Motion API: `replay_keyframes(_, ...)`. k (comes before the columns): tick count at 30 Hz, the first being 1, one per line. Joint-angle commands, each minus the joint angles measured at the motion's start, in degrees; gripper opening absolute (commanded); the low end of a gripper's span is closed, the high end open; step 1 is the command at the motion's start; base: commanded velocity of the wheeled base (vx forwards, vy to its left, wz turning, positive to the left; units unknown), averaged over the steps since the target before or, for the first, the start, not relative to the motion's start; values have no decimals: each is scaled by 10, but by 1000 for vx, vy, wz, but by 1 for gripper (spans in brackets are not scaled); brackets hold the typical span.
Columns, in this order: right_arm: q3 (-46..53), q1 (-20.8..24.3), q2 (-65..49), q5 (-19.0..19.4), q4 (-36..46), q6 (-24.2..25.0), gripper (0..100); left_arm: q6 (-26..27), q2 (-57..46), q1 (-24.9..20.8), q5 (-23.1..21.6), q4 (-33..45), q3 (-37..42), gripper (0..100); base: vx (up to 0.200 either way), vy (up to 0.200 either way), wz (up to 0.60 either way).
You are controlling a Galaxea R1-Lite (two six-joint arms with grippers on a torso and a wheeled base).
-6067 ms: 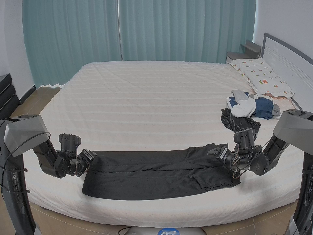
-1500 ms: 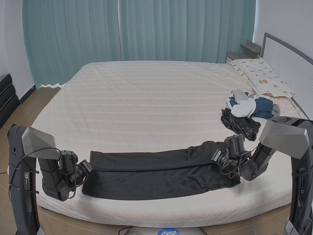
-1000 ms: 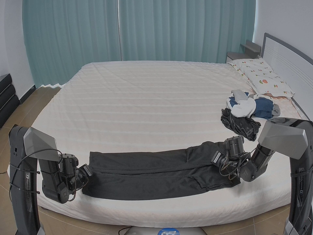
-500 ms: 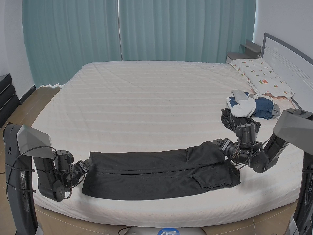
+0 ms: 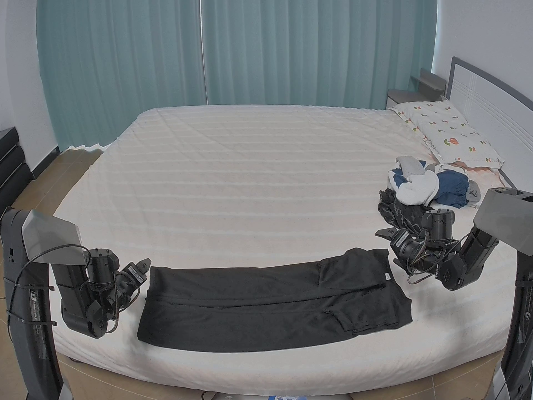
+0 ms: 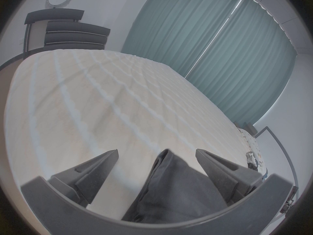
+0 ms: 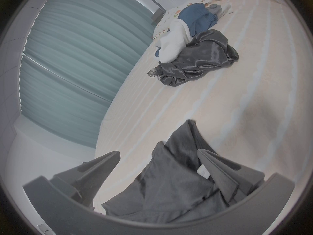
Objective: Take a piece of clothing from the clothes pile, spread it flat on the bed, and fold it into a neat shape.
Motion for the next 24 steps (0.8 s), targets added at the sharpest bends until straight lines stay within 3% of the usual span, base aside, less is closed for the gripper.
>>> replay_keyframes(1,3,-2,26,2,-3,0,100,-1,-1,-1,-1,0,-8,100,0,0,0)
replay_keyframes(7,14,-2,27,0,-5,-1,100,-2,0,-1,-15,3,-16,100,0,0,0)
replay_keyframes(16,18,-15,29,0,-8,-9,100,-15,10,-3,-102,4,-11,100,0,0,0)
replay_keyframes(24,0,-30,54,2,-15,-25,100,-9,32,-10,-103,6,-20,100,0,0,0)
